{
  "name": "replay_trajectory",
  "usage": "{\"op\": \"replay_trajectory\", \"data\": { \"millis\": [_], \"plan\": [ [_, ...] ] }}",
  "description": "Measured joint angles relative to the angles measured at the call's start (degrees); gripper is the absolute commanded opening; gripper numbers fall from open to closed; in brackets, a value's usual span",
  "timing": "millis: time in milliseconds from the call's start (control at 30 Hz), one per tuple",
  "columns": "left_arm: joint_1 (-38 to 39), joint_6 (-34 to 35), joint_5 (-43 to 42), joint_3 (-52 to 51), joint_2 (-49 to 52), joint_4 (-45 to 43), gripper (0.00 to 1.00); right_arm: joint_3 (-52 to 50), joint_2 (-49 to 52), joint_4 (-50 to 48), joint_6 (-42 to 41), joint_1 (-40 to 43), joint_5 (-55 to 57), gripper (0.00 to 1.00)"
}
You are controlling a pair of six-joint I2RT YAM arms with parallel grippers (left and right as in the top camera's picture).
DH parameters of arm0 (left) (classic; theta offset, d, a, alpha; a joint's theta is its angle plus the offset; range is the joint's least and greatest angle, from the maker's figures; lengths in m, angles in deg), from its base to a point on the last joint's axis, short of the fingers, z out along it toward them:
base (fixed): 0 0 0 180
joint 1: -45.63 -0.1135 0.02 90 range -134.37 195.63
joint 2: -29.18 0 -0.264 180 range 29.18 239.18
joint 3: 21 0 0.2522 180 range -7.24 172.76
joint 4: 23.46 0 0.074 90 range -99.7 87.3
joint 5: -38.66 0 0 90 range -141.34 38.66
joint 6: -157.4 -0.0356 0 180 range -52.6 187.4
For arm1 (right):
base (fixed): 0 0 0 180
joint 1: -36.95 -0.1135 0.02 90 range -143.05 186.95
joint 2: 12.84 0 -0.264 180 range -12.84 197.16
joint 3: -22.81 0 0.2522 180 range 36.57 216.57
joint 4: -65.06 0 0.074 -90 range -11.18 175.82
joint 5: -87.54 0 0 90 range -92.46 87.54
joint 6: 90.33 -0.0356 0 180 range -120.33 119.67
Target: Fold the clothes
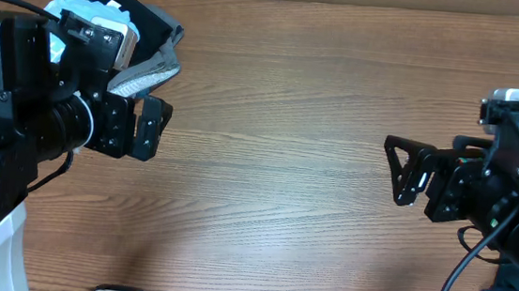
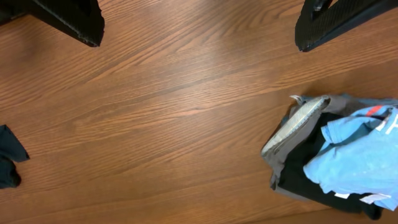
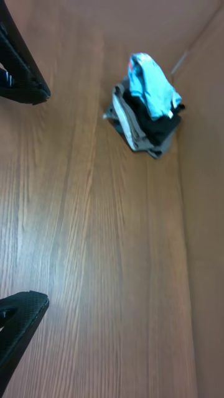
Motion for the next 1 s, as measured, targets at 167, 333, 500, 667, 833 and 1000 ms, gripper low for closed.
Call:
{"op": "replay_trajectory", "data": {
  "millis": [167, 333, 500, 667, 833, 1000],
  "plan": [
    [0.0, 0.04, 0.0, 0.0, 1.03, 0.0, 1.0, 0.0, 0.0, 0.13, 0.04, 0.0, -1.14, 1.0],
    [0.0, 0.02, 0.0, 0.0, 2.38, -0.02, 1.0, 0.0, 0.11, 2.56, 0.46, 0.0, 0.02, 1.0],
    [0.0, 0.04, 0.02, -0.02, 2.82, 0.0, 1.0, -2.16, -0.94, -6.14, 1.7, 1.07, 6.21, 1.0],
    [0.0, 0.04, 0.04, -0.04, 2.82, -0.04, 1.0, -15.58, -7.87, -26.99, 7.65, 4.87, 6.01, 1.0],
    [0.0, 0.04, 0.26, -0.13, 2.82, 0.0, 1.0, -37.7, -19.28, -41.9, 11.67, 8.98, 2.82, 1.0],
    [0.0, 0.04, 0.26, -0.17, 2.82, 0.0, 1.0, -59.1, -29.92, -49.96, 12.63, 11.61, 0.42, 1.0]
  ]
}}
